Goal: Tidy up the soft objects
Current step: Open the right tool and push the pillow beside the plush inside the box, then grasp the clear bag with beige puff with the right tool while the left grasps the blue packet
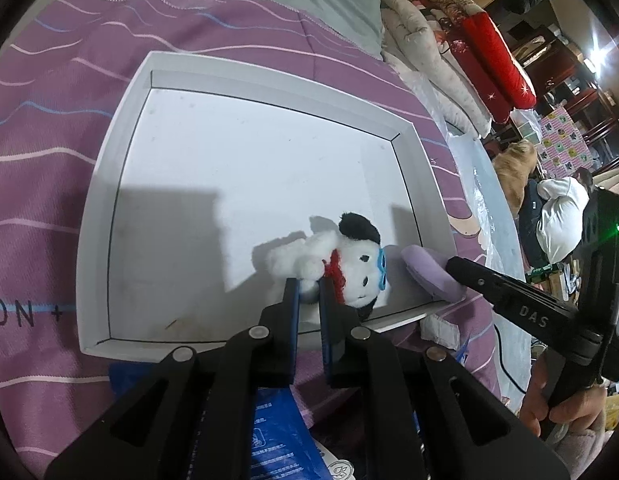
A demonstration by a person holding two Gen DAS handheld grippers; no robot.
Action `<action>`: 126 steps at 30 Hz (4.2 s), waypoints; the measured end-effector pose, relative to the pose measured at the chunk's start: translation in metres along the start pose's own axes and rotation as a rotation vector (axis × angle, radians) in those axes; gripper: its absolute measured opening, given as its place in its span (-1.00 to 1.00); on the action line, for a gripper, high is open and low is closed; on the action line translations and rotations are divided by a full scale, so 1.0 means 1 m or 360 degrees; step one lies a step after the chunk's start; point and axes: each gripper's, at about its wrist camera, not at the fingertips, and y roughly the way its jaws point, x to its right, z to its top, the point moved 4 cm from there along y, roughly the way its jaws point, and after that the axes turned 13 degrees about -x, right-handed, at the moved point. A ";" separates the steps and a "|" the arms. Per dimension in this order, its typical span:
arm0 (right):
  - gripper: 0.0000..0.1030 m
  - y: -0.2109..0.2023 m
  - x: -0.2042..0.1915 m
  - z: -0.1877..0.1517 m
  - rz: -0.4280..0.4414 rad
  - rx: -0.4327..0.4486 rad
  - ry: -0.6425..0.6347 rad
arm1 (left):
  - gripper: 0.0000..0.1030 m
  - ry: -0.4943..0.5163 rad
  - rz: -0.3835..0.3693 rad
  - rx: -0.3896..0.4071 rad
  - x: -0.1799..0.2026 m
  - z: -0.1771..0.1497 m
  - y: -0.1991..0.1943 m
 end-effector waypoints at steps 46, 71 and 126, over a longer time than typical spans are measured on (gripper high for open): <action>-0.89 0.023 -0.028 -0.004 0.0030 0.0056 -0.0088 | -0.79 0.0041 -0.0020 -0.0068 0.016 0.001 0.011; -0.22 -0.039 -0.009 -0.049 0.0356 0.0299 0.0030 | -0.18 0.0037 0.0160 0.0157 0.024 -0.020 -0.032; -0.88 -0.047 0.026 -0.120 0.0268 0.0255 0.0283 | -0.88 0.0719 0.0108 -0.0053 0.106 -0.086 -0.004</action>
